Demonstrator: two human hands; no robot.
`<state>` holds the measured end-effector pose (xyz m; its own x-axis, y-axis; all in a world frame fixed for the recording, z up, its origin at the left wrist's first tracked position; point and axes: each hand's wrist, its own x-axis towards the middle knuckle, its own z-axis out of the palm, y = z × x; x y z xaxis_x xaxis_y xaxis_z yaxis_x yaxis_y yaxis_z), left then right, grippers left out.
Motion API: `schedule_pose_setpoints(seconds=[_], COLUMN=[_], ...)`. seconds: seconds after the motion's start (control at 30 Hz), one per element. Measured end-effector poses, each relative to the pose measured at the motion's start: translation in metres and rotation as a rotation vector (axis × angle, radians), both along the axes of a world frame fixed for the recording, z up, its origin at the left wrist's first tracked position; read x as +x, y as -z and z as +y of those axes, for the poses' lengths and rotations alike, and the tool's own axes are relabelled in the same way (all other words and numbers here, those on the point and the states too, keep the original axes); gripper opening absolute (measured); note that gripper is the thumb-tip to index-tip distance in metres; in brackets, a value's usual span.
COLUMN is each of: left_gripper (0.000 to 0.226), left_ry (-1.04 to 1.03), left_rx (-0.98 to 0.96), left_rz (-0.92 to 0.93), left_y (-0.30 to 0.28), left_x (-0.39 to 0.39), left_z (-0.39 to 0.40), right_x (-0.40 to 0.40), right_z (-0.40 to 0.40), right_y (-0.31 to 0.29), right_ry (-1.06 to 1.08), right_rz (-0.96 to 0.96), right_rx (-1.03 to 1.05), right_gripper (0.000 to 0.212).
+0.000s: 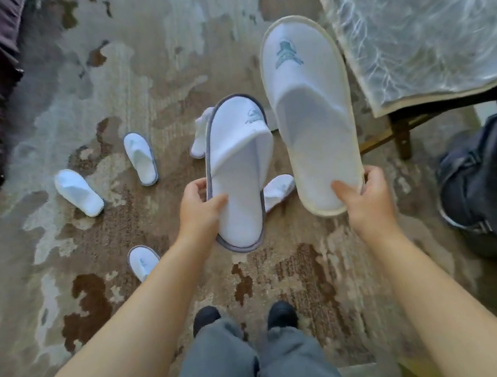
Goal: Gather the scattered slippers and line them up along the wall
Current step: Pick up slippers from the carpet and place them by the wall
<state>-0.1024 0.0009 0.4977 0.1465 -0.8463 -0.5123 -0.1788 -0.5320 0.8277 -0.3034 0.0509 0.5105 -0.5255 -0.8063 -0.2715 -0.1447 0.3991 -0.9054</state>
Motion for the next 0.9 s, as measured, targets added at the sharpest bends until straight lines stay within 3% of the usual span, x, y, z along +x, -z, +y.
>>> schedule_pose_setpoints(seconds=[0.1, 0.27, 0.5, 0.9], left_gripper=[0.026, 0.027, 0.033, 0.038], left_ry=[0.120, 0.367, 0.891, 1.745], left_rx=[-0.010, -0.010, -0.033, -0.134], left_rz=[0.027, 0.081, 0.127, 0.159], left_y=[-0.019, -0.042, -0.074, -0.118], left_x=[-0.025, -0.057, -0.091, -0.106], left_z=[-0.001, -0.013, 0.006, 0.233], right_x=[-0.017, -0.022, 0.029, 0.209], right_z=[0.018, 0.051, 0.148, 0.384], right_y=[-0.026, -0.055, -0.087, -0.122], right_ry=[0.151, 0.398, 0.911, 1.797], right_rz=[0.005, 0.037, -0.003, 0.100], right_rx=[-0.008, -0.007, -0.043, -0.097], right_gripper=[0.041, 0.036, 0.027, 0.024])
